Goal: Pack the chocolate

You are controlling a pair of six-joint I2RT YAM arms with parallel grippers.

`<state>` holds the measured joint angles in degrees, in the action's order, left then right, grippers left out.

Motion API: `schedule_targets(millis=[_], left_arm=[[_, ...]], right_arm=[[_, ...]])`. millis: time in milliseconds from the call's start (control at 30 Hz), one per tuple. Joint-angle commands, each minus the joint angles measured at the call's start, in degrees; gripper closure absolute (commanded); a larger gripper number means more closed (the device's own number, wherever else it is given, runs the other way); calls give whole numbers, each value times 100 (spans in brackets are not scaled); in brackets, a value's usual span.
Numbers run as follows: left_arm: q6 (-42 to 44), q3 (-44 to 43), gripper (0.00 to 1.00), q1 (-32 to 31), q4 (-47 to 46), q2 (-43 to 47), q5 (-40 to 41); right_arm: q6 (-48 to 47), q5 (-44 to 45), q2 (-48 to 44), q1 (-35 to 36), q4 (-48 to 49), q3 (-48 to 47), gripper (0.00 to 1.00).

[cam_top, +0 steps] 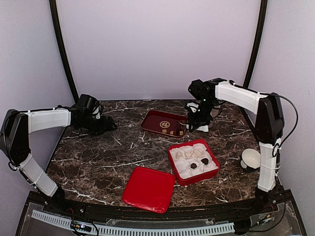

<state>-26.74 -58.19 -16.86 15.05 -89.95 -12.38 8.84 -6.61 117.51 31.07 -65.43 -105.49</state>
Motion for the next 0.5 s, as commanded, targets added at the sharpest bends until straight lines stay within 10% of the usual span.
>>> schedule_targets(millis=[0,467], left_arm=[[82,-128,13,39,14,44,5],[64,-113,13,34,-12,45,-5]], right_arm=[[-5,-56,-158,-22,150,49,62],[-127,-94,36,-13,177,90,60]])
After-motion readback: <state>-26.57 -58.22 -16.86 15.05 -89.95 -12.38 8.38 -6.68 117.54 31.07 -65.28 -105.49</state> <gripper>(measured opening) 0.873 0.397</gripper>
